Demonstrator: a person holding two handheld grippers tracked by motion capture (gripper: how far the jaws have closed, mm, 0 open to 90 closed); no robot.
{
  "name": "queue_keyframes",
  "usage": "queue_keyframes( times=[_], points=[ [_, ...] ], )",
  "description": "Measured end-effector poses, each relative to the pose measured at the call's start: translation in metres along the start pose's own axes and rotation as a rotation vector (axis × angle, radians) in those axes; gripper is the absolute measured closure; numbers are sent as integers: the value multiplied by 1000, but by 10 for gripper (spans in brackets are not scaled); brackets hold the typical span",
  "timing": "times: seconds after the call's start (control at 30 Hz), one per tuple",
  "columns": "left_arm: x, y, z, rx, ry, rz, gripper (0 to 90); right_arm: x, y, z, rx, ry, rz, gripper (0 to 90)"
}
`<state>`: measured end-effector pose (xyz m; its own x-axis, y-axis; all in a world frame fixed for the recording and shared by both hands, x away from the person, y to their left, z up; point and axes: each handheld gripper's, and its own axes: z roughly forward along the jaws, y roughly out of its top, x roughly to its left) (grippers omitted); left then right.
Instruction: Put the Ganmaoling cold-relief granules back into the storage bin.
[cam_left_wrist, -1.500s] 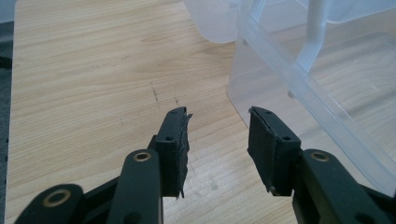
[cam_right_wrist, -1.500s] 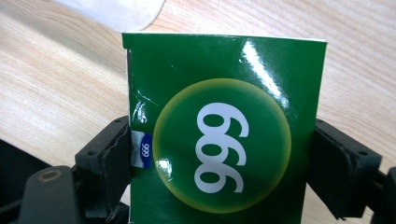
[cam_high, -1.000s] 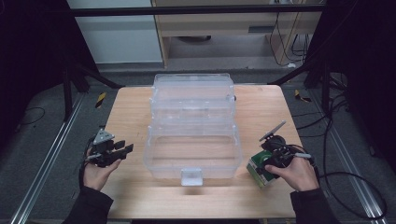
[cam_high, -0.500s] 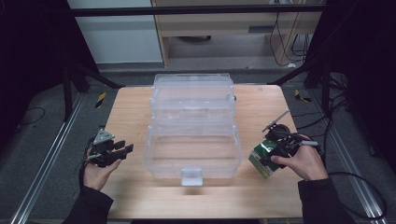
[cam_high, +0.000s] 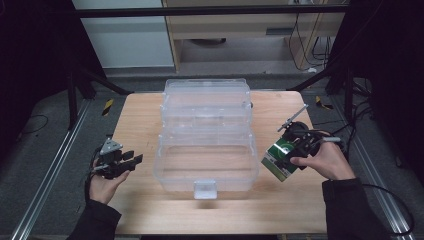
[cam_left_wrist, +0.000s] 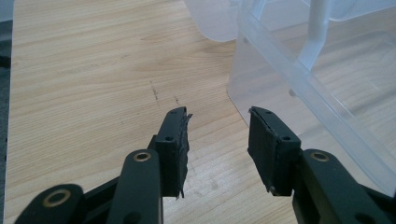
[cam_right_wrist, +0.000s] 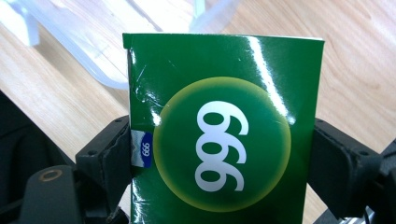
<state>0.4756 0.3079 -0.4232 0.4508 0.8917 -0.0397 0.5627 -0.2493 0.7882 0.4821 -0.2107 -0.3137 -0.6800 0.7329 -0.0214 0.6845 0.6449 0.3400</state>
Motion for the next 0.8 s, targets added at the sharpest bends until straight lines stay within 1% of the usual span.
queue_keyframes(
  times=[0.03, 0.2, 0.27, 0.3, 0.4, 0.47, 0.53, 0.63, 0.8],
  points=[
    [0, 0, 0, 0, 0, 0, 569, 0, 2, -2, -5, 8, -9, 175],
    [0, 0, 0, 1, -1, 0, 569, 1, 11, -8, -27, 20, -45, 174],
    [0, 0, 0, 0, -1, 0, 569, 2, 13, -9, -28, 22, -44, 174],
    [0, 0, 0, -1, -1, 0, 569, 4, 17, -12, -31, 28, -67, 174],
    [1, 0, 0, 0, -2, -1, 569, 6, 25, -15, -42, 44, -111, 173],
    [1, 0, 0, -1, -2, -1, 569, 7, 29, -17, -49, 68, -132, 173],
    [1, 0, -1, -2, -2, 0, 569, 8, 32, -19, -56, 81, -155, 173],
    [1, 0, 0, -1, -2, 1, 569, 11, 37, -21, -62, 83, -197, 173],
    [1, 0, -1, 0, -1, 2, 569, 16, 46, -21, -60, 102, -292, 172]
  ],
)
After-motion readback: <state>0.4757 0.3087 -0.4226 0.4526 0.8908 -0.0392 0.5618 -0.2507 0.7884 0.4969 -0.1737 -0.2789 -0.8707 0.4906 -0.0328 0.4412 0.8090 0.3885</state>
